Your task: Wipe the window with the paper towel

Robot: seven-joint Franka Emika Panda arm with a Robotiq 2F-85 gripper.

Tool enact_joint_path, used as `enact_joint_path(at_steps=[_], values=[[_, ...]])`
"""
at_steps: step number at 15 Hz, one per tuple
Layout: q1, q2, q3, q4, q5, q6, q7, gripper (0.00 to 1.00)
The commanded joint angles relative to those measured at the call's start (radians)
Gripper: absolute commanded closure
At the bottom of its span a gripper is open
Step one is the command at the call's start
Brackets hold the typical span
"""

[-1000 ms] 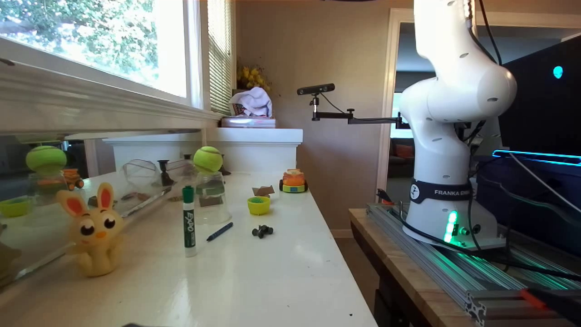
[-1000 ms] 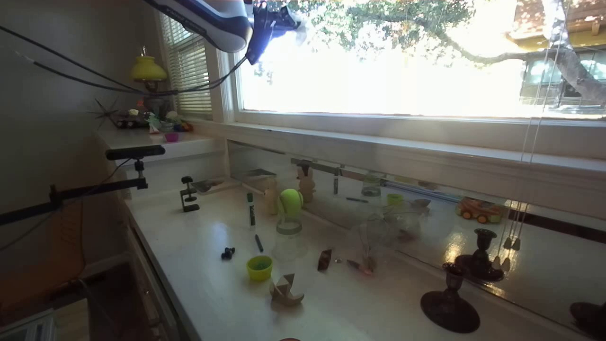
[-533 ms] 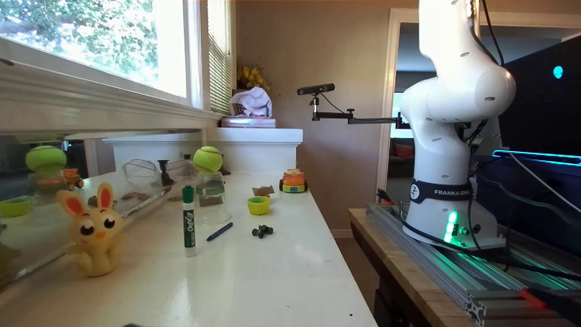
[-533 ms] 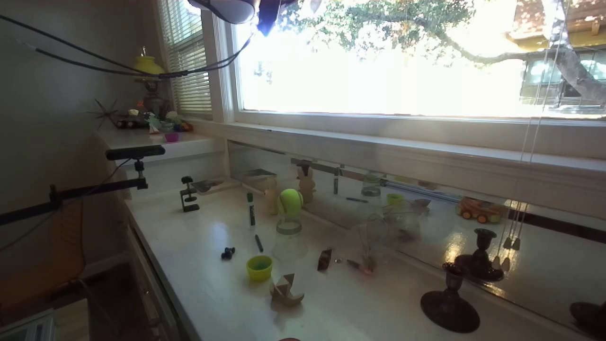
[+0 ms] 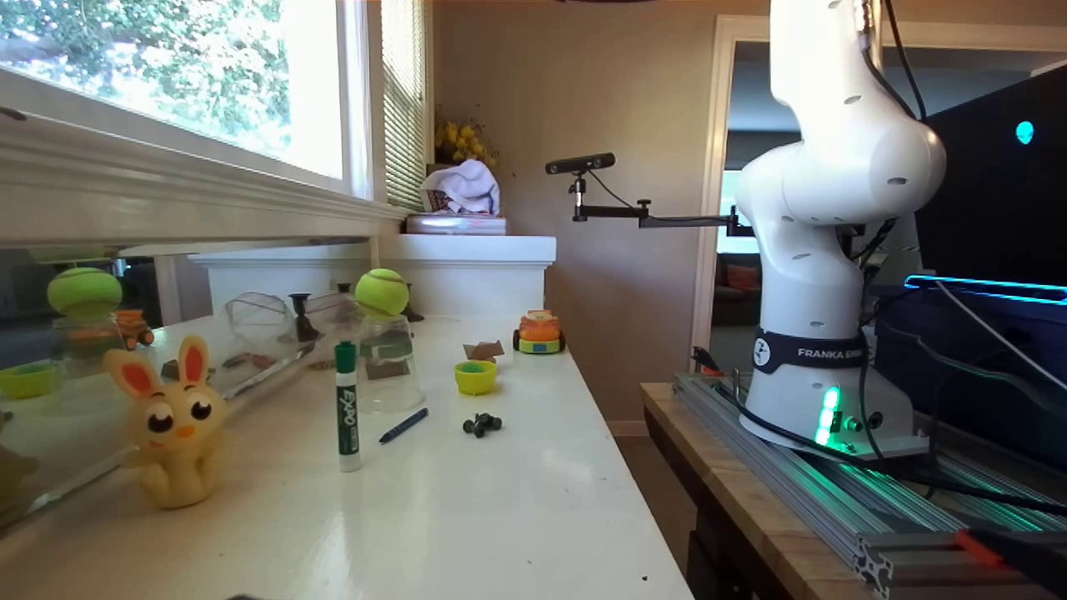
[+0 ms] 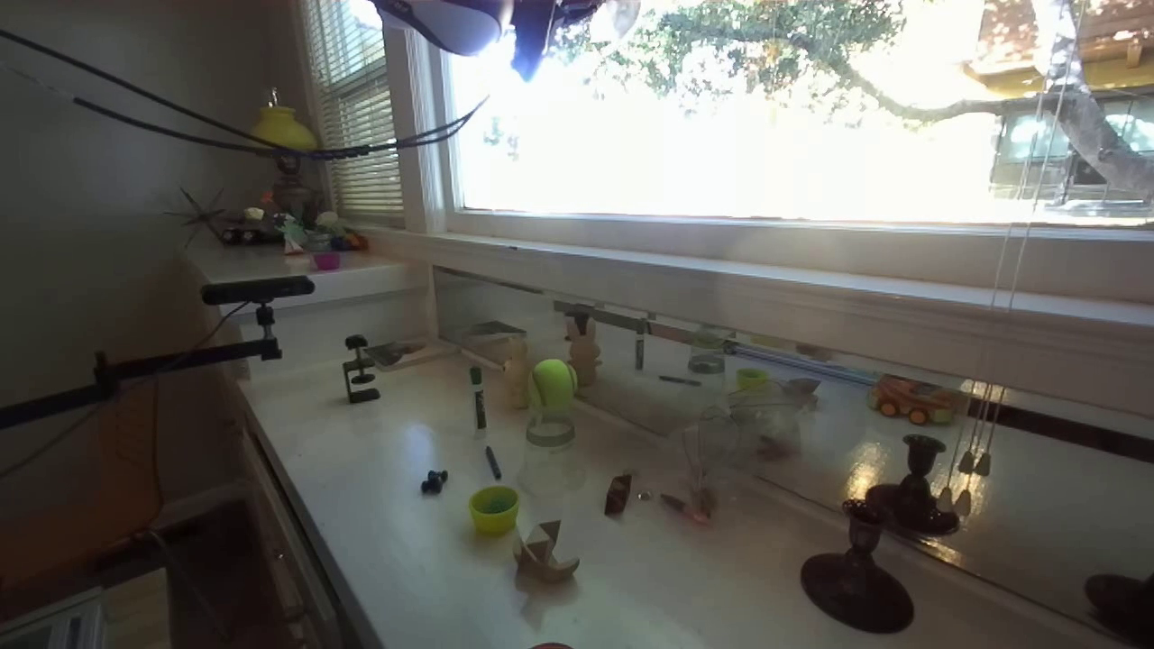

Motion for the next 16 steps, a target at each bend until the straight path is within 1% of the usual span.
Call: enact_joint_path(at_steps=[1, 9, 16], values=[[0.0, -0.018, -0.003, -0.054, -0.016, -0.019, 0.031, 0.99], [0.017, 0.019, 0.016, -0.076, -0.006, -0.002, 0.037, 0.99], [0.031, 0.066, 0.045, -0.023, -0.005, 0.03, 0.005, 0.99]])
